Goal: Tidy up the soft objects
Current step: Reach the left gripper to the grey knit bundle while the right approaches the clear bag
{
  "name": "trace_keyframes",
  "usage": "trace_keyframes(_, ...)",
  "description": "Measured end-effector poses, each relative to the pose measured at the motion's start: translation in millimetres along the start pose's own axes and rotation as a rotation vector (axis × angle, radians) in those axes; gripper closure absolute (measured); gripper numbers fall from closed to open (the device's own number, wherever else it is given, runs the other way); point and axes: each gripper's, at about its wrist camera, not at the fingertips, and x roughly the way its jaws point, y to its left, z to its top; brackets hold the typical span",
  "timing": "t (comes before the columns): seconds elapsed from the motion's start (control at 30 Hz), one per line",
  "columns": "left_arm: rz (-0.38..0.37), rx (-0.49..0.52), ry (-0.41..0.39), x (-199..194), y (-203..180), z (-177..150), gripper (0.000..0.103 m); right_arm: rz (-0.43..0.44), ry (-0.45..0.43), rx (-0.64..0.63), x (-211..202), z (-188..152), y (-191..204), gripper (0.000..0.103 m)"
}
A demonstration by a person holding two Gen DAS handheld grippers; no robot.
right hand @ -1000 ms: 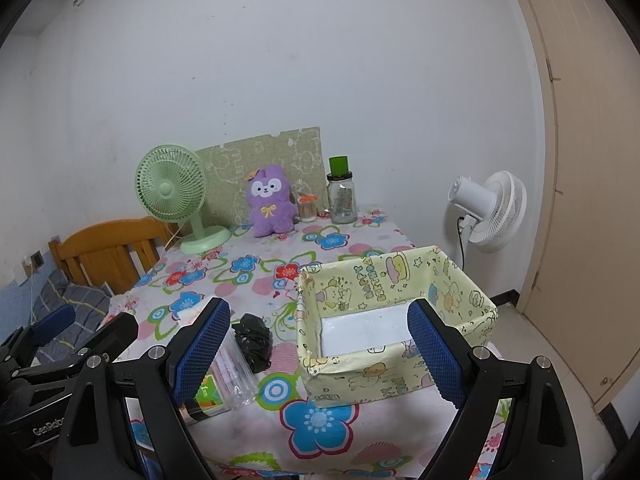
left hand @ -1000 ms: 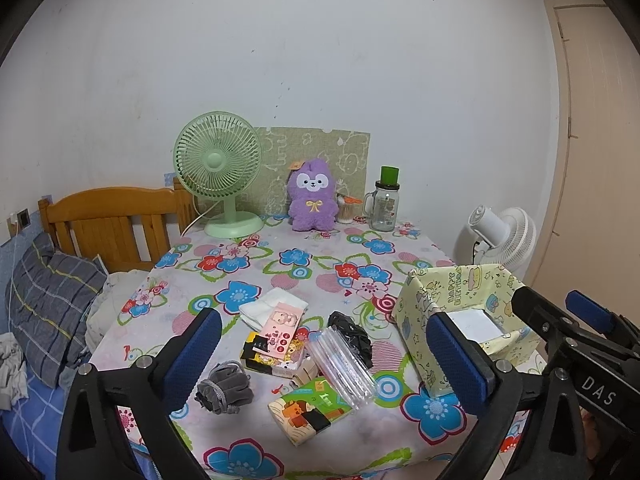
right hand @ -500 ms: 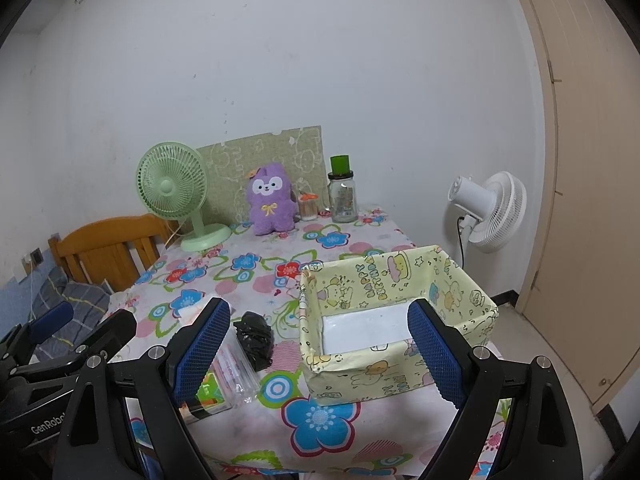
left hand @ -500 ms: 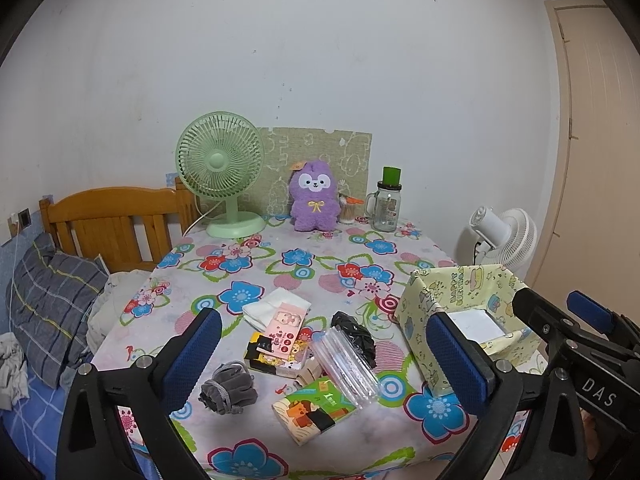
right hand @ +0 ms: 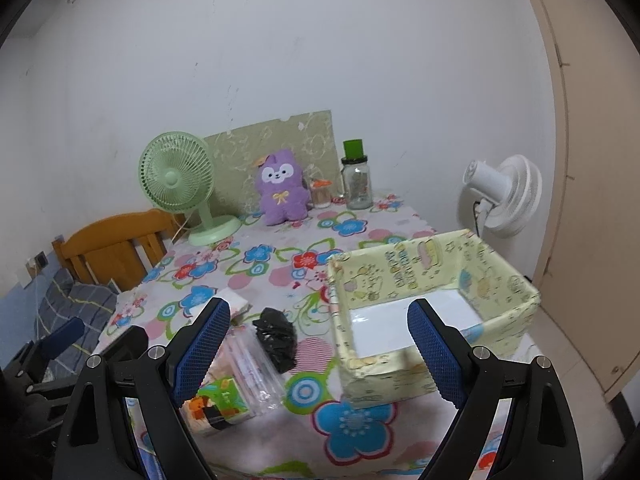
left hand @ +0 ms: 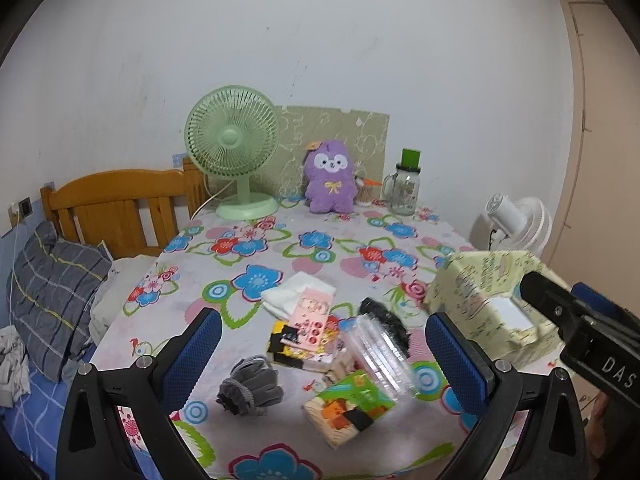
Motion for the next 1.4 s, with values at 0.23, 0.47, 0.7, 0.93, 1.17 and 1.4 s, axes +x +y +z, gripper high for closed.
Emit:
trace_keyframes(0.23, -0.009, -0.008, 0.050, 23.7, 16.6, -14.0, 0.002, 0.023, 0.027, -0.029, 22.1, -13.4, 28.1, 0.012)
trace_keyframes(0.47, -0.017, -0.023, 0.098, 40.8, 31.5, -31.9, 0.005, 0.036, 0.057, -0.062, 41.5, -33.4, 51.7, 0.014)
trace_keyframes(0.7, 0.005, -0.008, 0.142, 54.6, 41.2, -46.0, 0.009, 0.038, 0.081, -0.080, 58.8, -50.6, 66.6, 0.014)
trace_keyframes(0.93, 0.021, 0.022, 0.178, 65.6, 48.2, -59.0, 0.012, 0.035, 0.135, -0.082, 75.4, -65.3, 77.5, 0.014)
trace_keyframes(1.17, 0.053, 0.030, 0.210, 78.6, 57.1, -67.6, 0.014, 0.025, 0.179, -0.080, 88.5, -75.4, 85.3, 0.014)
trace_keyframes(1.4, 0.050, 0.017, 0.238, 96.3, 60.3, -69.9, 0.018, -0.010, 0.196, -0.062, 107.0, -72.7, 82.6, 0.014)
